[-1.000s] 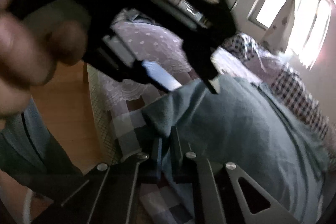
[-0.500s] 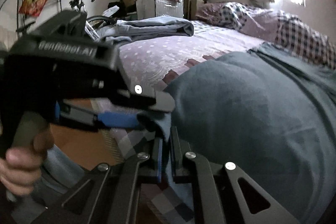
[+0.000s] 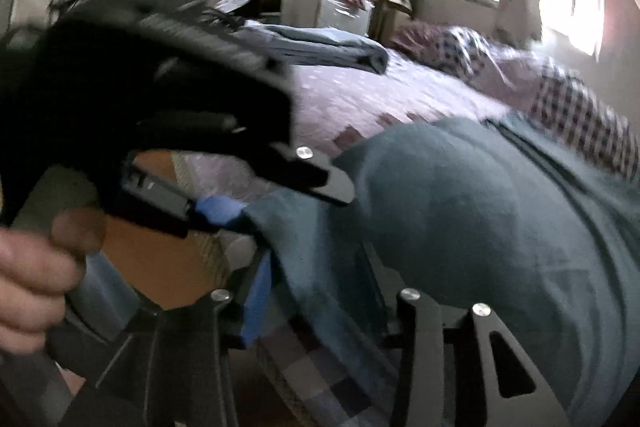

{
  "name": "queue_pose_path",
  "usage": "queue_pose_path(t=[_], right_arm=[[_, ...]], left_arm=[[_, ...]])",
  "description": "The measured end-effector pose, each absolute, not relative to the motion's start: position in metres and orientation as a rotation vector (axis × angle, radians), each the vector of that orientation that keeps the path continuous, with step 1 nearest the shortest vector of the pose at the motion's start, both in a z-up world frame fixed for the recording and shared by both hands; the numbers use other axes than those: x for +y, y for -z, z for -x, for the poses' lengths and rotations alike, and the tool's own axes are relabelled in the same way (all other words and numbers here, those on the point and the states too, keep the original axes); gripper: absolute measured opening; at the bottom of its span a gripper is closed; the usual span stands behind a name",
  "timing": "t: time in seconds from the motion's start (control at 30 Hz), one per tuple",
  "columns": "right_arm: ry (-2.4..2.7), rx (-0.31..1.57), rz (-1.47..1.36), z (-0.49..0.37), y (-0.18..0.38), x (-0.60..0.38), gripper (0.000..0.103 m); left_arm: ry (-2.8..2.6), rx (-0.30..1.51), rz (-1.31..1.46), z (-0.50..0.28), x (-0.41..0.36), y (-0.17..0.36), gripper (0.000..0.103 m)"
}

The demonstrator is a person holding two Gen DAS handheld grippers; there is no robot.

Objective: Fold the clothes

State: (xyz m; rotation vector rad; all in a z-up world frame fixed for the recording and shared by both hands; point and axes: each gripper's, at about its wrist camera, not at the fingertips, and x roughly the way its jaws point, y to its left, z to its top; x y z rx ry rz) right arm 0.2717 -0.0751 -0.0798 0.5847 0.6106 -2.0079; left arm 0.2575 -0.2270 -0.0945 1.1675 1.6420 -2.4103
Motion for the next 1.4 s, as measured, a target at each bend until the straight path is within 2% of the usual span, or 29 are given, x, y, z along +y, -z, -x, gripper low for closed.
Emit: queue_pose_path(t=[0.17, 0.4, 0.67, 0.73, 0.8, 0.83, 0.9, 0.93, 1.0, 1.07, 1.13, 1.27, 1.4], right_arm=[[2.011, 0.774, -0.457, -0.293, 0.089, -0.083, 0.047], [2.055, 0.953, -0.304, -0.311, 0.102, -0.092, 0.047], [2.079, 0.99, -0.27, -0.31, 0.106, -0.096, 0.045], [2.077, 0.978, -0.268, -0.31, 0.104, -0.096, 0.038], [2.072, 0.982, -0.262, -0.31, 0.102, -0.098, 0.021], [2.07, 0.982, -0.26, -0.31, 0.101, -0.098, 0.018], [2.069, 0.97, -0.265, -0.308, 0.098, -0.099, 0.005], [2.068, 0.955, -0.274, -0.306, 0.096, -0.098, 0.004], [2.065, 0.927, -0.293, -0.303, 0.092, -0.098, 0.003], [2.062, 0.898, -0.311, -0.299, 0.088, -0.097, 0.002], [2.057, 0.868, -0.328, -0.297, 0.084, -0.097, 0.002], [2.057, 0.813, -0.357, -0.294, 0.077, -0.094, 0.002], [2.066, 0.774, -0.369, -0.292, 0.072, -0.091, 0.002]], left_arm=[[2.4, 1.632, -1.152, -0.261, -0.231, 0.093, 0.009], [2.412, 1.7, -1.156, -0.264, -0.235, 0.095, 0.005], [2.454, 1.743, -1.097, -0.268, -0.238, 0.083, 0.004], [2.453, 1.743, -1.087, -0.269, -0.239, 0.081, 0.004], [2.443, 1.735, -1.091, -0.27, -0.239, 0.081, 0.004], [2.436, 1.73, -1.095, -0.27, -0.238, 0.082, 0.004], [2.421, 1.717, -1.099, -0.273, -0.238, 0.083, 0.004], [2.413, 1.698, -1.102, -0.274, -0.238, 0.084, 0.006], [2.404, 1.658, -1.103, -0.275, -0.237, 0.083, 0.018], [2.415, 1.636, -1.084, -0.276, -0.236, 0.082, 0.049], [2.428, 1.671, -1.048, -0.278, -0.236, 0.08, 0.062], [2.442, 1.738, -1.024, -0.28, -0.234, 0.082, 0.068], [2.431, 1.777, -1.056, -0.276, -0.23, 0.088, 0.068]])
